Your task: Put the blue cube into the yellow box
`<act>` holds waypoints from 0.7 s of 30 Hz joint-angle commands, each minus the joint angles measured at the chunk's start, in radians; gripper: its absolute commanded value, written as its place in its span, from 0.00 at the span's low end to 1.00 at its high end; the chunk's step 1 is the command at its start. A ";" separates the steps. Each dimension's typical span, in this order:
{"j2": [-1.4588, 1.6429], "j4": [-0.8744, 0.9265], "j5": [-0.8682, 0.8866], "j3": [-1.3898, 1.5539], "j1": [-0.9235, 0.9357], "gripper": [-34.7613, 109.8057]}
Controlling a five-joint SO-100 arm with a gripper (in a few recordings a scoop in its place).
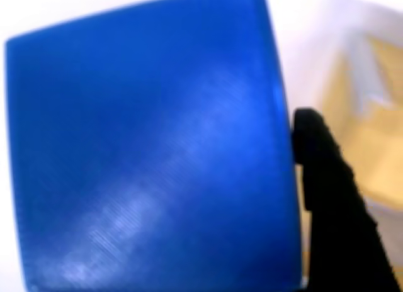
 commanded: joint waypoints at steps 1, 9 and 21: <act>0.044 0.021 -0.025 -0.011 0.094 0.36; 0.173 -0.037 -0.029 0.167 0.232 0.36; 0.540 0.011 0.003 0.515 0.383 0.36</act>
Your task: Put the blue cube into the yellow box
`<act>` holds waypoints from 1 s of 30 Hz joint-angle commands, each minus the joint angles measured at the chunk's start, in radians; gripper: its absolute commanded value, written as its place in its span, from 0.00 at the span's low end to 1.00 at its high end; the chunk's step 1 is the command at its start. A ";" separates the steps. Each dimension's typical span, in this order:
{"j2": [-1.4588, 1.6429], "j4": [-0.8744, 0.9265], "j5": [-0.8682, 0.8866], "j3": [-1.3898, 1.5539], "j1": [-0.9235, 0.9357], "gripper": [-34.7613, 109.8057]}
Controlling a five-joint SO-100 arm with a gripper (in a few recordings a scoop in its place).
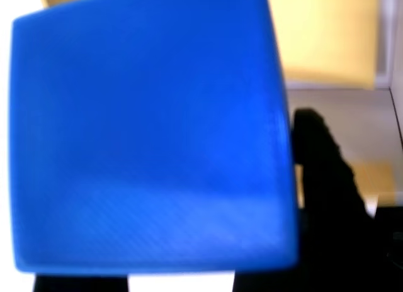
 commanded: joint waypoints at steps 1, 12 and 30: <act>0.206 0.008 -0.008 0.035 0.071 0.36; 0.239 -0.143 0.020 0.215 0.091 0.36; 0.193 -0.428 -0.051 0.431 0.087 0.53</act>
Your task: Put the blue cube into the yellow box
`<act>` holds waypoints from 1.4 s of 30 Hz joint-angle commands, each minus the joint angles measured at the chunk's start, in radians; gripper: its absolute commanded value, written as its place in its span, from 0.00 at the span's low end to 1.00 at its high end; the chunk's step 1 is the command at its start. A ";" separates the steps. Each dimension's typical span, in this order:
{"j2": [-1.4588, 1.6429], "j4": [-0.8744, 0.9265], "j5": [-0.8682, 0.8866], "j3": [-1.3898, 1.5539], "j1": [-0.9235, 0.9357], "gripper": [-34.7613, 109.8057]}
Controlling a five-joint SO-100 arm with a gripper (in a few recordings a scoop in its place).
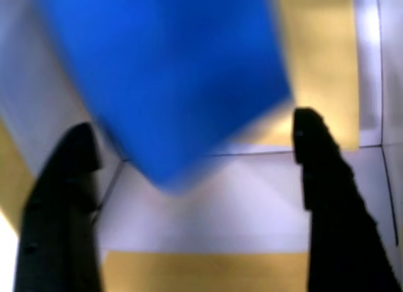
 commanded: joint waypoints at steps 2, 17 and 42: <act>0.048 -0.017 -0.023 -0.021 0.031 0.54; 0.213 0.261 -0.044 -0.295 0.026 0.55; 0.675 0.196 0.051 -0.135 -0.927 0.47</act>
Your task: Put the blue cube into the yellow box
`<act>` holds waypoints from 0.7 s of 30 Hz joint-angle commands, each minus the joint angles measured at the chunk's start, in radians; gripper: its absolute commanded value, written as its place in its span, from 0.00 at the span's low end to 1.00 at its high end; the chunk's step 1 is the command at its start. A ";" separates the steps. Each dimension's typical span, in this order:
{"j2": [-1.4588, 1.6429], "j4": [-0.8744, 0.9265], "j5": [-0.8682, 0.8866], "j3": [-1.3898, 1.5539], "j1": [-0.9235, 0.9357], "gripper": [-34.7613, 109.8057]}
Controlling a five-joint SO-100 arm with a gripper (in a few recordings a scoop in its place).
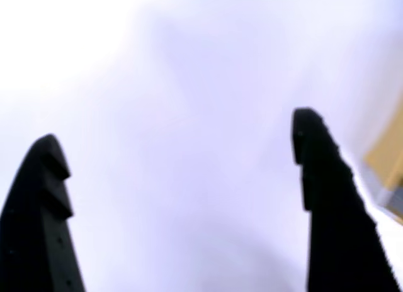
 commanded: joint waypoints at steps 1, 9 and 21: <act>0.087 -0.052 -0.012 0.060 -0.229 0.47; 0.291 -0.114 -0.018 0.356 -0.630 0.41; 0.594 -0.114 -0.095 0.788 -0.822 0.29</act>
